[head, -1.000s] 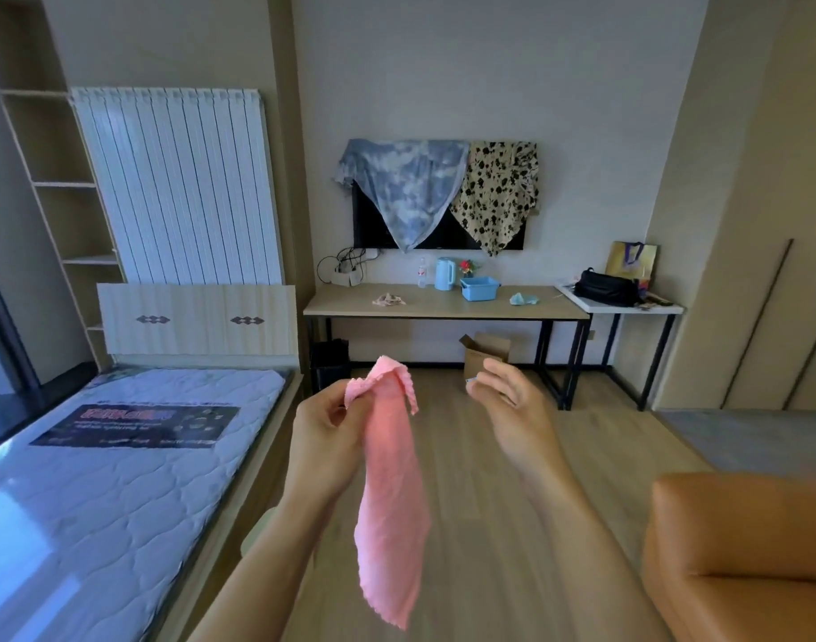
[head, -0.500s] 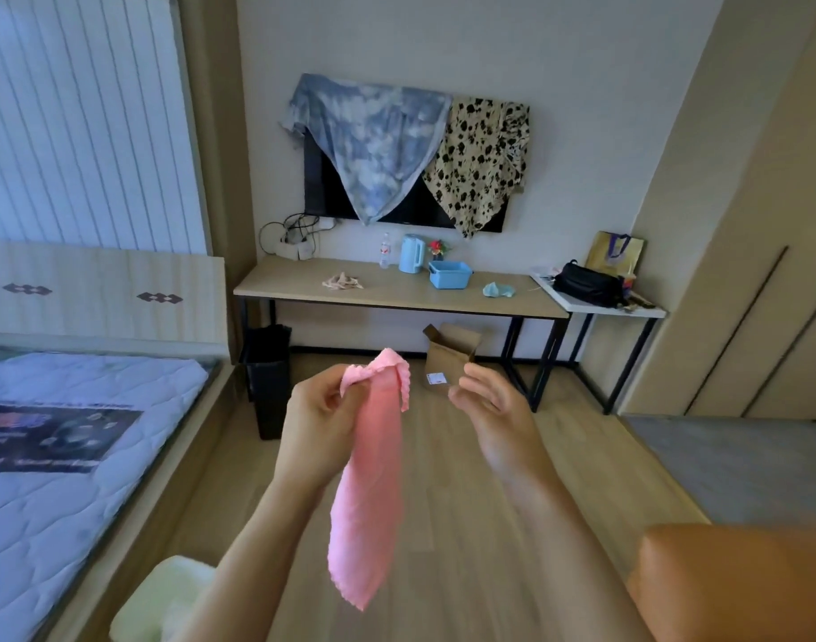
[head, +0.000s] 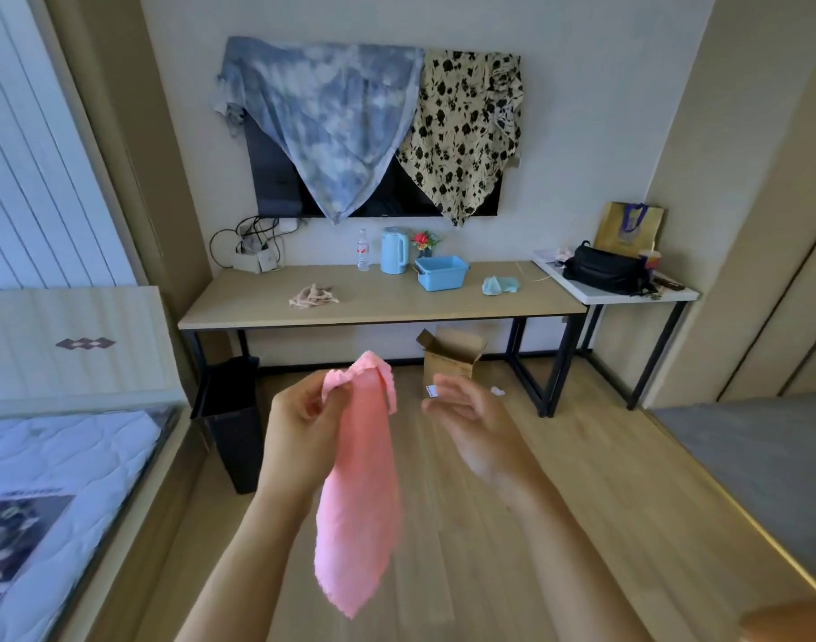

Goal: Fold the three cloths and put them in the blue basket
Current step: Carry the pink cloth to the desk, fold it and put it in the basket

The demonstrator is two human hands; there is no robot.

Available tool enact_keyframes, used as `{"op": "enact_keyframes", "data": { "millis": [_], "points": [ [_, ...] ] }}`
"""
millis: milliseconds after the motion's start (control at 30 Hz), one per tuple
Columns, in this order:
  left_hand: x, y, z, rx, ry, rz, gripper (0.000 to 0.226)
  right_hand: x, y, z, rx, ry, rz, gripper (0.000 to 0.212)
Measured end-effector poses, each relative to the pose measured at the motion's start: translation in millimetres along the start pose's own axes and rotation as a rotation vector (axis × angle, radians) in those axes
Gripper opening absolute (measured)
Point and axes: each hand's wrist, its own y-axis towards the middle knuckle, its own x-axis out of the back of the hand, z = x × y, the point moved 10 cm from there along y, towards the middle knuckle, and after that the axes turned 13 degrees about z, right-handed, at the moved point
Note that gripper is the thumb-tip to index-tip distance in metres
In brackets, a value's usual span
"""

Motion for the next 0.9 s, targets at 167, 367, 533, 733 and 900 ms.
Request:
{"op": "enact_keyframes", "data": {
  "millis": [167,367,533,733,900],
  "points": [
    [-2,120,49,0.012,0.029,-0.042,0.034,31,133,-12,0.023,-0.046,0.028,0.043],
    [7,243,89,0.050,0.001,-0.116,0.033,41,282,-18,0.006,-0.080,0.139,0.043],
    [7,339,135,0.082,-0.012,-0.137,0.034,60,375,-30,-0.030,-0.103,0.164,0.042],
    [-17,466,210,0.120,-0.053,-0.094,0.027,94,495,-63,-0.063,-0.104,0.130,0.037],
    [-24,578,276,0.154,-0.090,-0.081,0.028,109,609,-86,-0.123,-0.145,0.134,0.041]
  ]
}}
